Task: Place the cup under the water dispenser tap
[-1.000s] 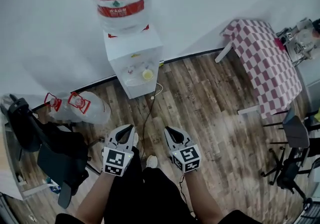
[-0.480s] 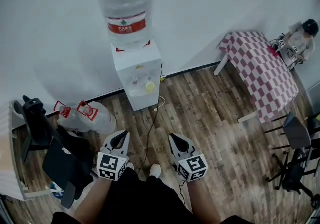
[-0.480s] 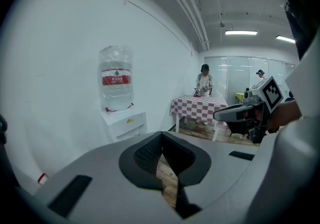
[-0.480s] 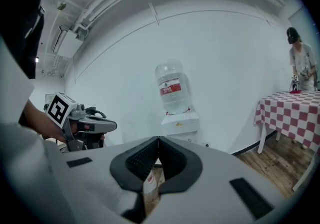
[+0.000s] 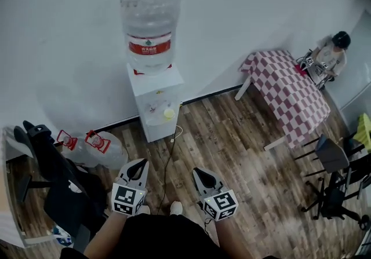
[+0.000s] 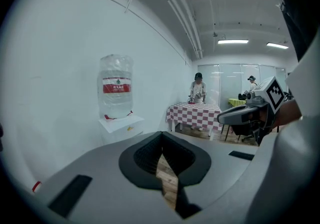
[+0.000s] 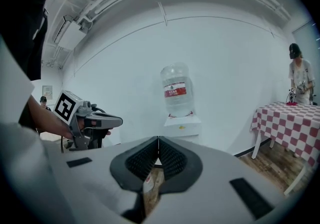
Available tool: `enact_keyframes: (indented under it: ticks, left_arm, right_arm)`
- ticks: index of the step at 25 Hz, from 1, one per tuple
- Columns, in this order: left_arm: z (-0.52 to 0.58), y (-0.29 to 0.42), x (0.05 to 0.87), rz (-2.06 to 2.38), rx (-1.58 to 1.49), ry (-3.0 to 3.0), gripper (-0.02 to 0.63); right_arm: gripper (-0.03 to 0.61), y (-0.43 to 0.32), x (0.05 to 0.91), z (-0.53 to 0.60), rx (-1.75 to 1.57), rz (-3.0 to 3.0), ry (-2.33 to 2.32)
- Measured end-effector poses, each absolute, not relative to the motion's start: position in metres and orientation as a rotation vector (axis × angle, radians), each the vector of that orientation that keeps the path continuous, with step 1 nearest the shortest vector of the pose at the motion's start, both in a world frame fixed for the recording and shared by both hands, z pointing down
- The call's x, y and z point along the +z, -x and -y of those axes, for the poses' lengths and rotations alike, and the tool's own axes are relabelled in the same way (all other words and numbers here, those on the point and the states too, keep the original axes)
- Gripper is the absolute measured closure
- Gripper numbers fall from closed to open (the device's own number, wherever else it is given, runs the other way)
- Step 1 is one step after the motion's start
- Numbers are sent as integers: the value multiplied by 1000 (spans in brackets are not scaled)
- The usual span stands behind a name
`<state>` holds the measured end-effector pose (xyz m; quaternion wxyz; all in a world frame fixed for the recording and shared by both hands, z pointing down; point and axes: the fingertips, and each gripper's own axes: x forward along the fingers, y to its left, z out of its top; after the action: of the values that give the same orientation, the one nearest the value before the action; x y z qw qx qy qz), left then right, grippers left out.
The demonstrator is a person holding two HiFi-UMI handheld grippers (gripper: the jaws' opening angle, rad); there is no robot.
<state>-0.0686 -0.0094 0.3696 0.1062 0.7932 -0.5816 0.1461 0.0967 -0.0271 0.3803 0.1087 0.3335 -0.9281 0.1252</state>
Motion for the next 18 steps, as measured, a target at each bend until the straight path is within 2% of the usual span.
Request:
enact_keyframes:
  ticks: [9, 18]
  left_arm:
    - [-8, 119, 367, 1674, 378, -2366, 598]
    - [-8, 116, 359, 1590, 370, -2461, 598]
  right_arm:
    - [557, -75, 361, 6, 332, 2693, -1091]
    - [557, -75, 362, -10, 381, 2652, -1208]
